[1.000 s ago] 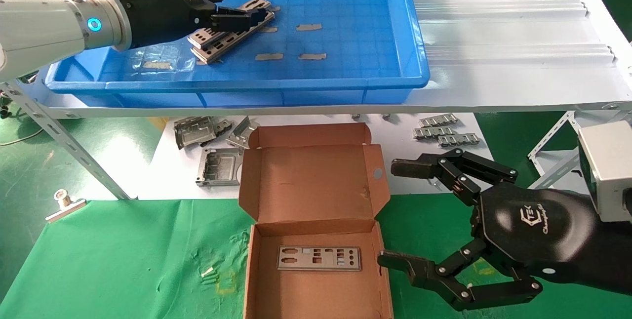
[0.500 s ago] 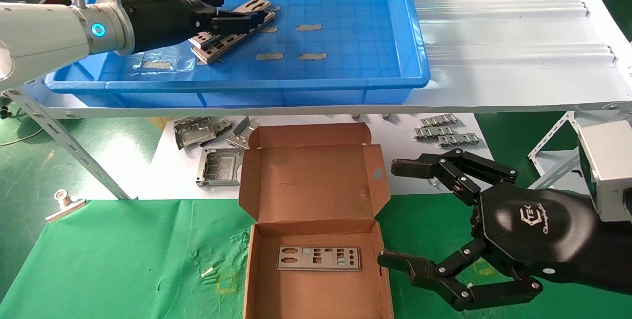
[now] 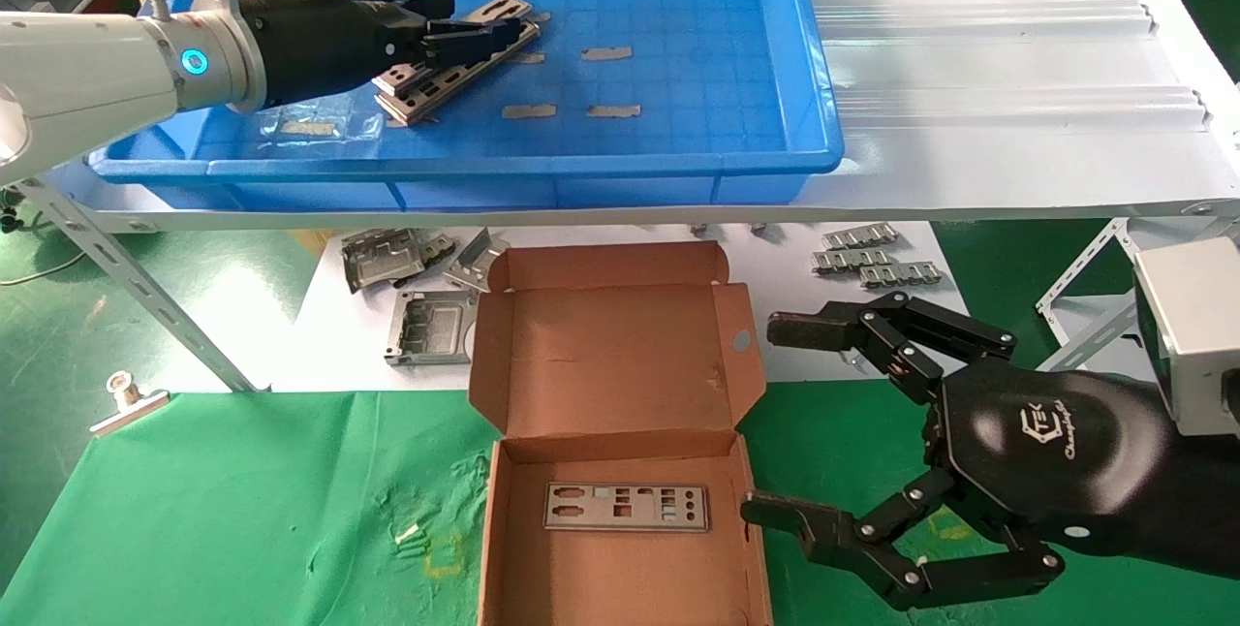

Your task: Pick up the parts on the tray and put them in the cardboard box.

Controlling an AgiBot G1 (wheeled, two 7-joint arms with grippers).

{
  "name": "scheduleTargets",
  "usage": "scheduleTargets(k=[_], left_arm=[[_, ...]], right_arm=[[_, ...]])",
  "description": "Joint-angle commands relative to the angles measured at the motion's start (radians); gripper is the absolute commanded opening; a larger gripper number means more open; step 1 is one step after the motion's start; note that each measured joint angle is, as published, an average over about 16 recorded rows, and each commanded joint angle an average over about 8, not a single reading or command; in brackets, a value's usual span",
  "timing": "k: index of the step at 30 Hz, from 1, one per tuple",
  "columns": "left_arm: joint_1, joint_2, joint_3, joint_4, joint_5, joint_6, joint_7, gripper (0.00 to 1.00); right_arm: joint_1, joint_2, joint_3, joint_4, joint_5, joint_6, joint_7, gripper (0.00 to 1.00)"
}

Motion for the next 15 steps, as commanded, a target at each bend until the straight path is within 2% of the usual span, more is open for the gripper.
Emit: scheduleTargets(k=[1,15], left_arm=[[0.002,0.0,0.0,0.0,-0.001,0.001,-0.003,0.0],[0.002,-0.007,0.001,-0.009,0.001,0.005,0.001,0.0]], right_arm=[[0.0,0.0,0.0,0.0,0.0,0.0,0.0,1.0],[0.0,0.0,0.0,0.0,0.0,0.0,0.0,1.0]])
